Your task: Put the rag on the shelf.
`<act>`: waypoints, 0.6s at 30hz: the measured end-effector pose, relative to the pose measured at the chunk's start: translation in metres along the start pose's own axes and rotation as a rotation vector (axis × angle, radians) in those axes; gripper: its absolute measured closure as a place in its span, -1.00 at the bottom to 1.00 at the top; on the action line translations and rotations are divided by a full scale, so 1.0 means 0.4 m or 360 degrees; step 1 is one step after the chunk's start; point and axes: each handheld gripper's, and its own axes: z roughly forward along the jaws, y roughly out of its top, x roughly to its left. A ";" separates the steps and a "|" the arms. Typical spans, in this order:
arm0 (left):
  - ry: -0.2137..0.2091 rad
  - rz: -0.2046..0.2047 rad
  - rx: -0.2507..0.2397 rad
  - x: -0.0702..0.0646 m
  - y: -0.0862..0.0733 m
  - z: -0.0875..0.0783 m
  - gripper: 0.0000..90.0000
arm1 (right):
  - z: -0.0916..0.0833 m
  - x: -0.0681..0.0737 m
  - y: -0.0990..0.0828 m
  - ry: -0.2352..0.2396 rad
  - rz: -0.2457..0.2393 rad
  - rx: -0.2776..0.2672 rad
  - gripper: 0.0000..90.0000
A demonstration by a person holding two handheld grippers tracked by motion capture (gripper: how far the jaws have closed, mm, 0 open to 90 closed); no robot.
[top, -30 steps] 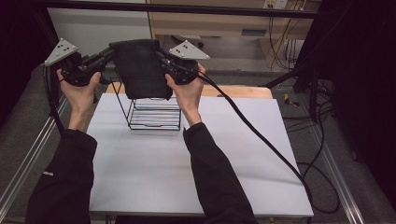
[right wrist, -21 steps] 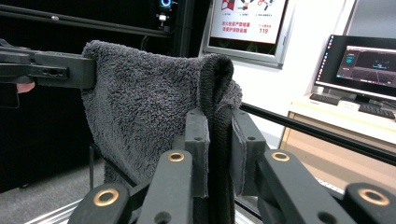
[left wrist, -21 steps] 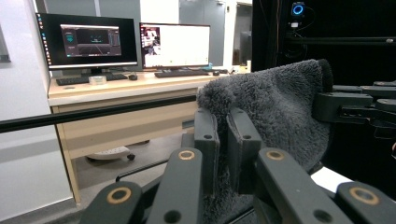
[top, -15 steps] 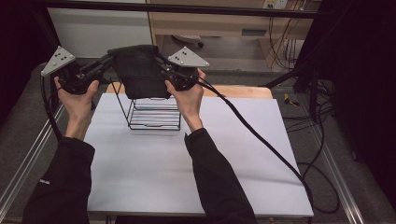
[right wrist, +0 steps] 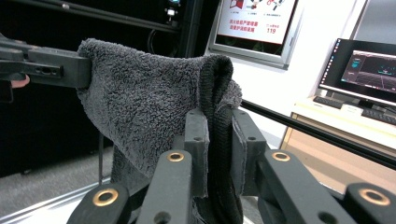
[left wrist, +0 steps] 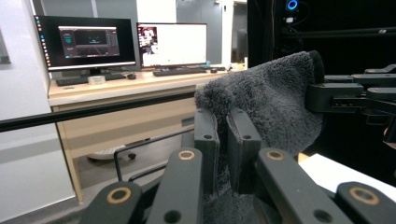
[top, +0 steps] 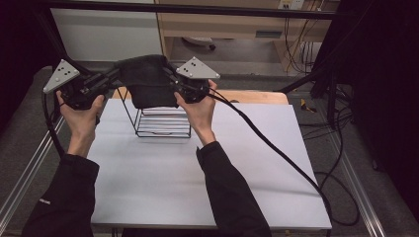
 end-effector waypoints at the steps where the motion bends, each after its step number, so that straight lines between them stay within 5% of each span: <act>1: 0.0004 0.0011 0.0005 -0.002 -0.002 -0.001 0.85 | -0.001 0.002 -0.002 -0.0001 -0.0006 0.0003 0.76; 18: 0.0026 -0.0058 -0.0024 0.006 0.040 0.020 0.85 | 0.008 -0.018 0.024 -0.0025 0.0045 -0.0031 0.77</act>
